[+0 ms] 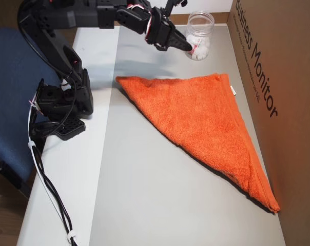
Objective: Fold the blanket.
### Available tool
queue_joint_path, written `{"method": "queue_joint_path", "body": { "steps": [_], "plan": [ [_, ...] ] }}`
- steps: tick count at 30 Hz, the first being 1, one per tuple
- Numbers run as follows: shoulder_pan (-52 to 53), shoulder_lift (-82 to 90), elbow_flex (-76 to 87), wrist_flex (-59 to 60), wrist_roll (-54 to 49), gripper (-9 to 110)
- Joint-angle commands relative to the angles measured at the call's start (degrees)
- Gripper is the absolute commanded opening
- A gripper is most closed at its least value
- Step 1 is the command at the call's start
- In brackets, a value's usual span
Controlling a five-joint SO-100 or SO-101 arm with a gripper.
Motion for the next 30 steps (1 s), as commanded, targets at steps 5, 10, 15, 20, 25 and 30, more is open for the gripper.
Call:
{"method": "queue_joint_path", "body": {
  "steps": [5,10,15,20,25,30],
  "plan": [
    [2.99,11.87,0.09,15.91,-17.67,13],
    [3.43,15.73,-0.79,26.1,-26.46,13],
    [2.55,19.16,-0.79,35.42,-34.45,13],
    [-0.09,20.92,-0.79,43.68,-39.02,13],
    [-5.71,21.01,0.0,49.75,-39.37,13],
    [-9.67,20.13,0.0,56.6,-38.94,13]
  ]
}}
